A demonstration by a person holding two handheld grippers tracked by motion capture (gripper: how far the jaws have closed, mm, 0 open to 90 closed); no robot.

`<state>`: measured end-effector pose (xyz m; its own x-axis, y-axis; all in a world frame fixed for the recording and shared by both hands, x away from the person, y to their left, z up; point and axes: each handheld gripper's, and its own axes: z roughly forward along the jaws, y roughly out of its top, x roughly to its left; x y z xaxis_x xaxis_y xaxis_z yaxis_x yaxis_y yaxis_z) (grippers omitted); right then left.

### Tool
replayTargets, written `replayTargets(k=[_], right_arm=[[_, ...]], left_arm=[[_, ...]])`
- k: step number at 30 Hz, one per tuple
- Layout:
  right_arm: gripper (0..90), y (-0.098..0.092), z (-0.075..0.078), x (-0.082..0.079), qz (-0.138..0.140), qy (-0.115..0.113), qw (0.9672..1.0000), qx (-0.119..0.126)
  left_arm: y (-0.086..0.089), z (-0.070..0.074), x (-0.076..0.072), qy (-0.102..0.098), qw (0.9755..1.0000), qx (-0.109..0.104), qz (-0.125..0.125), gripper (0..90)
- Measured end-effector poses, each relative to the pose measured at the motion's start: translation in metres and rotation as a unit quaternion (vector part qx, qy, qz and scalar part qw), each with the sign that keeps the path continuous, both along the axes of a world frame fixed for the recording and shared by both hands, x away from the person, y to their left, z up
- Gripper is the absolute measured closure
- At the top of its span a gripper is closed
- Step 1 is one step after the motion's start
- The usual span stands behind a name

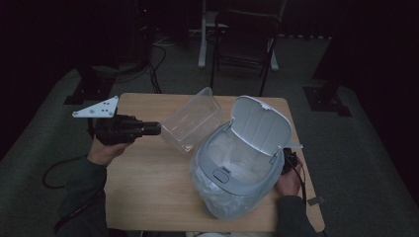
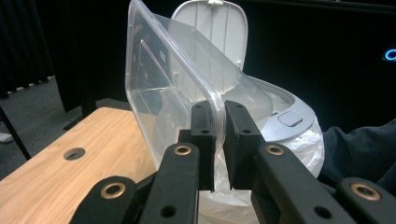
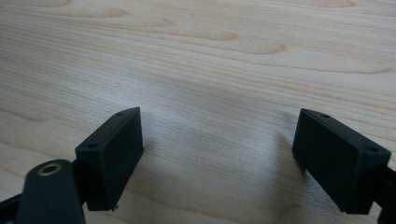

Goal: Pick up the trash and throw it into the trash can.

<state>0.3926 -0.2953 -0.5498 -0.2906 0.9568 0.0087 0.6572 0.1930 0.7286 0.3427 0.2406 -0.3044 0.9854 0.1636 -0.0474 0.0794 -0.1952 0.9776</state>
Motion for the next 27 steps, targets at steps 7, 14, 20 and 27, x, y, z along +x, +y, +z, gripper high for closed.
replayTargets(k=[7,14,20,27], right_arm=[[15.6,0.0,0.0,0.0,0.0,0.0,1.0,0.0],[15.6,0.0,0.0,0.0,0.0,0.0,1.0,0.0],[15.6,0.0,0.0,0.0,0.0,0.0,1.0,0.0],[15.6,0.0,0.0,0.0,0.0,0.0,1.0,0.0]], left_arm=[[-0.002,0.003,-0.002,-0.003,0.9999,-0.005,-0.008,84.3],[-0.007,0.007,-0.005,-0.009,0.9998,-0.007,-0.018,84.2],[-0.01,0.008,-0.005,-0.008,0.9997,-0.006,-0.023,84.2],[-0.015,0.009,-0.005,-0.01,0.9994,-0.008,-0.031,84.2]])
